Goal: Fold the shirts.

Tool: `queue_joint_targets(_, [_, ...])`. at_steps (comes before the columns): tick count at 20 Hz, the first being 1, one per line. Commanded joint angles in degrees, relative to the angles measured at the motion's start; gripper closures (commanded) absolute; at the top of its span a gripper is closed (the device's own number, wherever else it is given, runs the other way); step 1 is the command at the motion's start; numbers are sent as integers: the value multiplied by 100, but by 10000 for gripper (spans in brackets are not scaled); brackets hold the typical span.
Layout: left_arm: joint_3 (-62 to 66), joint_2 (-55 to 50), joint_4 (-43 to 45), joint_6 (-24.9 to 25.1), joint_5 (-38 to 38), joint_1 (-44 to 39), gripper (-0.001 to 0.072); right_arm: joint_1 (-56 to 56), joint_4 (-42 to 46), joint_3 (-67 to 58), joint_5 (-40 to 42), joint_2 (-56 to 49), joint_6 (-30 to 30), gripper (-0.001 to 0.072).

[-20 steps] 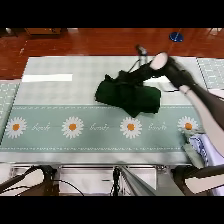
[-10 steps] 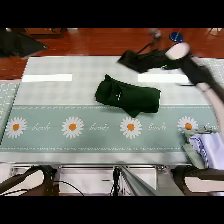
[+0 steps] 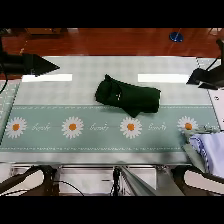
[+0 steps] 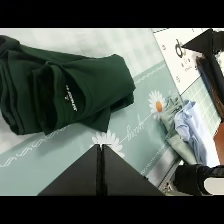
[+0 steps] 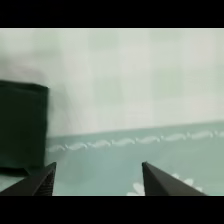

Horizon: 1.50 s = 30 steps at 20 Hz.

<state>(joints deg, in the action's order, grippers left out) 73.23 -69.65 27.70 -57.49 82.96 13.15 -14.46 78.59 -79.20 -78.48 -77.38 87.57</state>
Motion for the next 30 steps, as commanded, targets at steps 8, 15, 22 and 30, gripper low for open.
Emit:
queue_joint_targets(8, [-50, -2, 365, -22, 22, 0, 686, 236, -2354, 1814, 1405, -1067, -778, 110])
queue_joint_targets(15, [-50, -2, 365, -22, 20, 0, 686, 1108, -4715, 1812, 2680, -1923, -1176, 693])
queue_joint_targets(22, [-50, -15, 485, -20, 2, -2, 686, 391, -4942, 748, 544, -334, -1349, 691])
queue_joint_targets(30, [-50, -15, 516, -20, 4, -9, 686, -1792, -3198, -855, -1679, 2247, 826, 691])
